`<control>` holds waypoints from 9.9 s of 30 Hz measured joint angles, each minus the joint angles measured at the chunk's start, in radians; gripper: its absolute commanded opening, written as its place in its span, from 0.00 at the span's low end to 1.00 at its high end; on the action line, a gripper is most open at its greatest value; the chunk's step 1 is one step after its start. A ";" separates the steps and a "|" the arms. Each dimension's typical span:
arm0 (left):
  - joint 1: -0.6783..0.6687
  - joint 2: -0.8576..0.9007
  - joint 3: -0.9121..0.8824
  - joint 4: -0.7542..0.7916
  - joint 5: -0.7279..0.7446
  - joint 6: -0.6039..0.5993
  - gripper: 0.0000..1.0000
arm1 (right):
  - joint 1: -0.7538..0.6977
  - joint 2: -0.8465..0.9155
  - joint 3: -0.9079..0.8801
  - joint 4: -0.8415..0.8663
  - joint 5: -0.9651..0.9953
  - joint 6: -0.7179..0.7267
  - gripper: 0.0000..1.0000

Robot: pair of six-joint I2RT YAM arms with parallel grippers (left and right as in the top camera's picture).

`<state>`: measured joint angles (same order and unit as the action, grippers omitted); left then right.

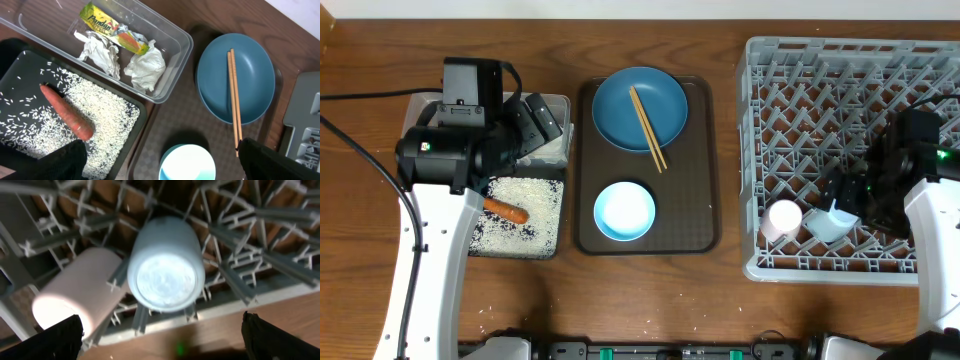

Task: Sort waste into correct bins and load items into the dishwasher rack
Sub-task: 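Move the right gripper left to the light-blue bowl on the brown tray, then grip the rim of the light-blue bowl with the right gripper, then carry the bowl right and lower it tilted into the rack, then open the right gripper, release the bowl, and lift away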

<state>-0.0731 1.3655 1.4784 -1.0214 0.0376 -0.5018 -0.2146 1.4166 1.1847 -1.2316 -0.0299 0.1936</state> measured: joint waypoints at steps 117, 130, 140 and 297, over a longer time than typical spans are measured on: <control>0.000 0.000 0.000 0.000 0.000 0.005 0.99 | 0.769 -0.332 0.014 0.491 -0.214 -0.046 0.01; 0.000 0.000 0.000 0.000 0.000 0.005 0.99 | -0.043 -0.240 0.014 0.423 -1.186 -0.307 0.01; 0.000 0.000 0.000 0.000 0.000 0.005 1.00 | -0.145 0.133 0.014 0.588 -1.448 -0.374 0.01; 0.000 0.000 0.000 0.000 0.000 0.005 0.99 | -0.017 0.221 0.145 0.348 -0.139 -0.353 0.03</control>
<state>-0.0731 1.3655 1.4784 -1.0218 0.0376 -0.4969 -0.2314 1.6375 1.3296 -0.8837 -0.1688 -0.1593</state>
